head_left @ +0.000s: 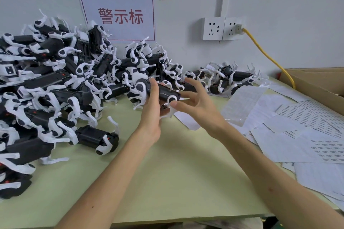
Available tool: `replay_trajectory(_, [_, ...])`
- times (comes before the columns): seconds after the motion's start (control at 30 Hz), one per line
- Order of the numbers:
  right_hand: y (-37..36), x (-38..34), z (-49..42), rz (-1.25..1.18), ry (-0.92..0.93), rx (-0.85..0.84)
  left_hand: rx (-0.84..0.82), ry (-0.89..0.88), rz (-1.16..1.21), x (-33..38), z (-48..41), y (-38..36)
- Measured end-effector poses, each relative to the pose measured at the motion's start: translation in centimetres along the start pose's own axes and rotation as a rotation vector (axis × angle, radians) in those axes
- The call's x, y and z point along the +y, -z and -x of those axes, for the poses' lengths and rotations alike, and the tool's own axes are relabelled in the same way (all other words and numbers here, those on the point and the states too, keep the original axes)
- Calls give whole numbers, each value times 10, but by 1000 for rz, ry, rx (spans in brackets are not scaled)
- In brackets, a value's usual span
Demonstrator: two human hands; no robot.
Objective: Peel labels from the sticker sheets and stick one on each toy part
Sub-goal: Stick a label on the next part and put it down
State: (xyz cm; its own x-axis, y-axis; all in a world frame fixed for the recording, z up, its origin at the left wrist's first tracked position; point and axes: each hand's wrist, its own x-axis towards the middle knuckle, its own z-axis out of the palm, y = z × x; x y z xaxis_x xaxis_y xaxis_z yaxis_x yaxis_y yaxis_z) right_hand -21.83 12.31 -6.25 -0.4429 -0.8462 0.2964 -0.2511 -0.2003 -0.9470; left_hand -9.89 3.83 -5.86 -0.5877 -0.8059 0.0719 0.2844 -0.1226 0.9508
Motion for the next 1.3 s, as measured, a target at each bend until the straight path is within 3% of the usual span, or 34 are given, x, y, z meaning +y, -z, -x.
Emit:
replay_trajectory(0.13, [5,-9,-2,-253,-13,162,2,-83,-156,-4,-1,-1])
replay_trajectory(0.3, [21,-12,-6,-694,-99,227,-301,-464,-738,-25,-3,0])
replay_trajectory(0.4, [27,-14,-2,-915,-125,241,-320,-398,-793,-29,-4,-3])
replay_trajectory(0.47, [31,-13,-2,-982,-116,284,-306,-194,-555,-21,-4,-2])
replay_trajectory(0.53, [32,-14,-2,-897,-88,217,-330,29,-194,-11,-7,4])
replay_trajectory(0.6, [28,-15,-2,-720,-81,146,-435,158,-9,-4,-10,11])
replay_trajectory(0.7, [19,-14,-5,-374,-64,217,-548,203,0,-4,-7,10])
replay_trajectory(0.87, [21,-11,-4,74,150,402,-385,123,-72,-7,-3,1])
replay_trajectory(0.97, [27,-16,-6,72,206,429,-300,103,4,-6,-5,3])
replay_trajectory(1.13, [20,-27,-5,96,252,280,-240,70,127,-6,-8,3])
replay_trajectory(1.3, [11,-18,2,14,263,430,-194,26,121,-8,-9,3])
